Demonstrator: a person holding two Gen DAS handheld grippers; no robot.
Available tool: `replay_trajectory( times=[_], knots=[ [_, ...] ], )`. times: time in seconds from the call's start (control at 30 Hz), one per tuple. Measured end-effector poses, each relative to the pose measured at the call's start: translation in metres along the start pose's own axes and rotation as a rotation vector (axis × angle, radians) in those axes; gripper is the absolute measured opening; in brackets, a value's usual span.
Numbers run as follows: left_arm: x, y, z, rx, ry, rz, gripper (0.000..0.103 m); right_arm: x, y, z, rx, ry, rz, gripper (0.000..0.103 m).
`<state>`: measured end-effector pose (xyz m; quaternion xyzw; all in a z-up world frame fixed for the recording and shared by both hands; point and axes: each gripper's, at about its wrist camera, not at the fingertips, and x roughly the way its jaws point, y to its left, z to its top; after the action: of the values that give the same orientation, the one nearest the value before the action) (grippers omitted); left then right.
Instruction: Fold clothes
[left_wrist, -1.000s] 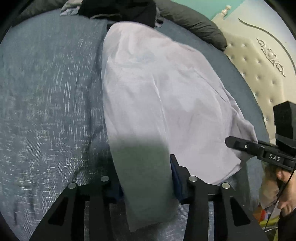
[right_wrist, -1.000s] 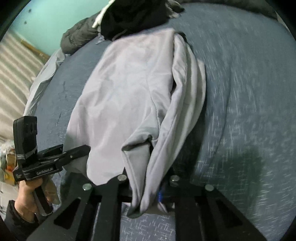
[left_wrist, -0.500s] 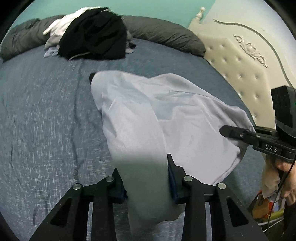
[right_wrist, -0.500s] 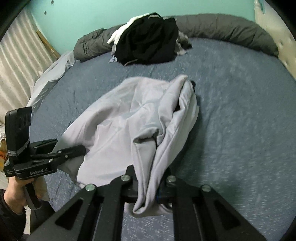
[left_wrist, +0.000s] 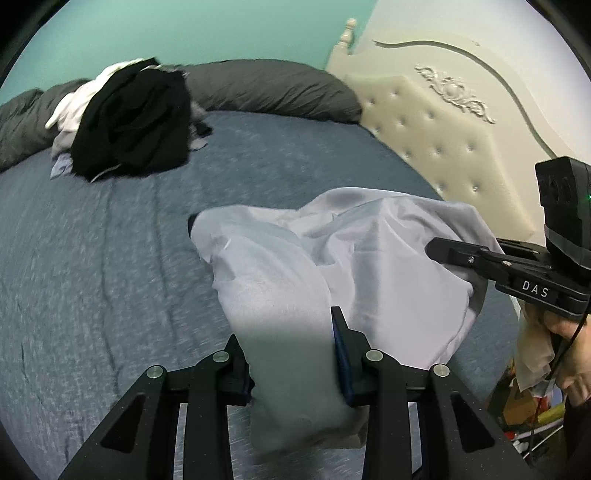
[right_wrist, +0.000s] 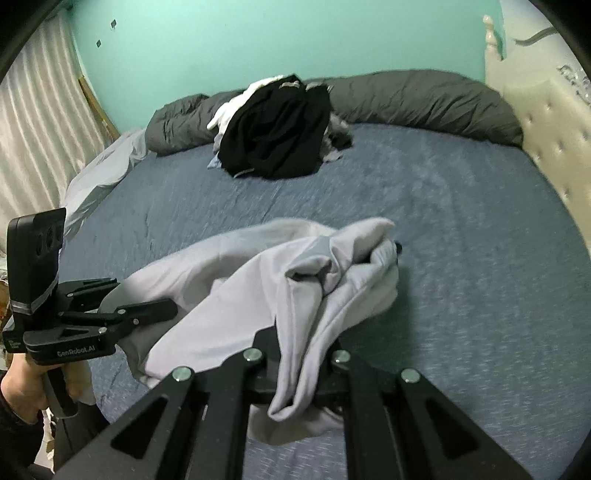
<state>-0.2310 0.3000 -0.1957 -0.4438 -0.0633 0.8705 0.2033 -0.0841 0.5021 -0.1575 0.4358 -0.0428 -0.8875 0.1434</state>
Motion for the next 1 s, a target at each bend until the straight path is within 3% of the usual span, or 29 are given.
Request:
replay_trajectory(
  times=[0.83,1.0],
  knots=[
    [0.030,-0.162,0.088,0.130,-0.044,-0.102,0.034,-0.124,-0.111,0.026,0.009,-0.128,-0.141,0.006],
    [0.041,-0.179,0.081,0.170,-0.018,-0.103,0.034,-0.127,-0.132,0.012,0.066,-0.129,-0.120,0.006]
  ],
)
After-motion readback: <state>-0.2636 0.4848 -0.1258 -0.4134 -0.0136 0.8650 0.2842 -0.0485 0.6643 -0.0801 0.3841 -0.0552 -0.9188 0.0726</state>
